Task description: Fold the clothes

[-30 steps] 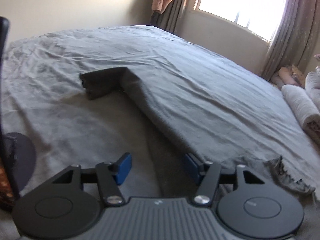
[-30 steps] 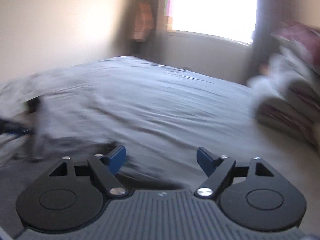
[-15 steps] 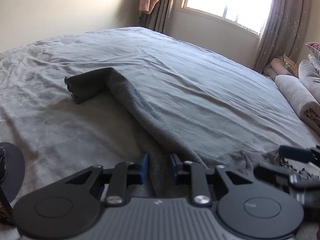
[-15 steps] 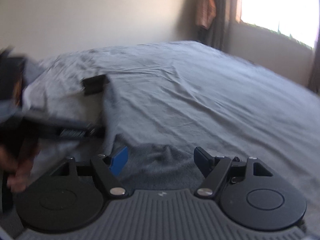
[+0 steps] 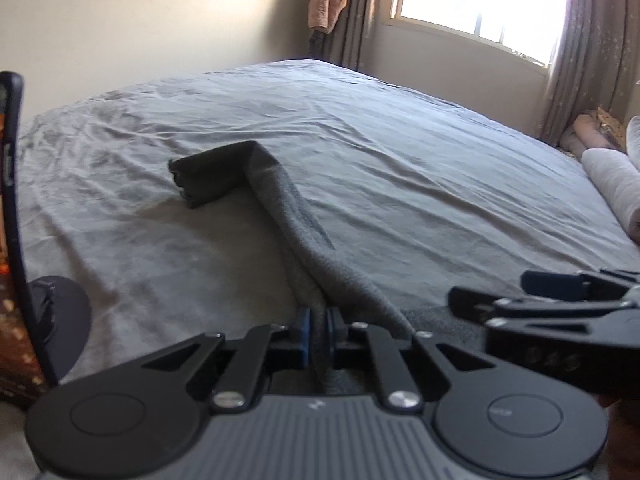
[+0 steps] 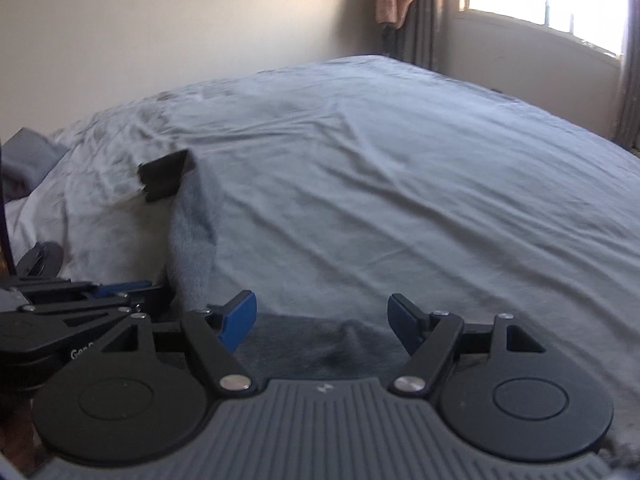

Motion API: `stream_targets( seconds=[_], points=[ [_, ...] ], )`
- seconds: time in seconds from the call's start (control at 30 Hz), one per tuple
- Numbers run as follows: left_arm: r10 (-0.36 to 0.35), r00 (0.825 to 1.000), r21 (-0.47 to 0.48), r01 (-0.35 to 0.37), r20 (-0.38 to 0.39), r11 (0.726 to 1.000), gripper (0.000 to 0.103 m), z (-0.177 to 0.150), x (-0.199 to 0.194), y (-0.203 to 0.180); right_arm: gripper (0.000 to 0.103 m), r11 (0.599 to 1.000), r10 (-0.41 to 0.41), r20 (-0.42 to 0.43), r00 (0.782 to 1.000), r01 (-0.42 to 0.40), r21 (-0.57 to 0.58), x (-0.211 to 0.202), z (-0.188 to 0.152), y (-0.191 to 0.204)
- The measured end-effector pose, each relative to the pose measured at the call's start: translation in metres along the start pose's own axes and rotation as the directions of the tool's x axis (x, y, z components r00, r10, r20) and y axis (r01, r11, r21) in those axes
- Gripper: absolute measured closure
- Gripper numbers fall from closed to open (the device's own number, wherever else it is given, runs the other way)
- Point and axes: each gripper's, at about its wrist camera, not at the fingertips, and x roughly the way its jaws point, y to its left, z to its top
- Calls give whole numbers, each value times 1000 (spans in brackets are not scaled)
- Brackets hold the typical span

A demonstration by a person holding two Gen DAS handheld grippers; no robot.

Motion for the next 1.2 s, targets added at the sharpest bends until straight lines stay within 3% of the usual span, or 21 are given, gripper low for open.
stream_targets(
  seconds=[0.27,0.37,0.43,0.47,0.53,0.57,0.67,0.77,0.8,0.83,0.93,0.97,1.03,1.13,1.2],
  points=[
    [29,1000,-5,-29,2,1000,98,-4,-3,1,31,1000,16,5,1000,-16,-18,12,-11,4],
    [39,999,-5,-39,6,999,99,-7,-5,0,44,999,-2,22,1000,3,-54,10,-12,6],
    [43,999,-2,-43,8,999,99,-8,-6,0,63,998,6,31,999,-4,-70,10,-13,9],
    [43,999,0,-43,9,999,99,-9,-6,0,66,997,15,33,999,-12,-79,10,-13,10],
    [42,999,-5,-42,7,999,99,-9,-6,1,82,995,29,35,999,-26,-100,11,-13,14],
    [42,999,-7,-42,6,999,99,-9,-6,1,84,993,35,35,999,-31,-113,11,-13,16],
    [38,999,-9,-38,5,999,98,-8,-6,1,84,989,36,39,999,-30,-145,10,-14,21],
    [24,1000,-36,-24,0,999,97,-7,-5,6,72,985,47,42,998,-39,-171,9,-15,24],
    [17,1000,-52,-17,-3,999,96,-7,-4,8,63,983,51,43,998,-42,-179,9,-16,25],
    [10,1000,-67,-10,-6,998,95,-6,-4,10,59,981,54,44,998,-45,-187,9,-16,26],
    [-7,1000,-97,5,-13,995,93,-4,-1,15,57,976,66,47,997,-54,-212,9,-17,30],
    [-10,1000,-103,8,-14,995,93,-3,0,16,60,974,69,47,996,-57,-220,9,-18,31],
    [-16,1000,-107,15,-12,994,95,-3,1,16,81,969,77,49,996,-63,-237,9,-18,33],
    [-25,1000,-102,24,-14,995,99,-1,2,15,97,962,88,51,995,-72,-262,9,-20,36],
    [-26,1000,-108,24,-12,994,99,0,1,16,99,957,96,52,994,-78,-278,8,-20,39]
  ],
)
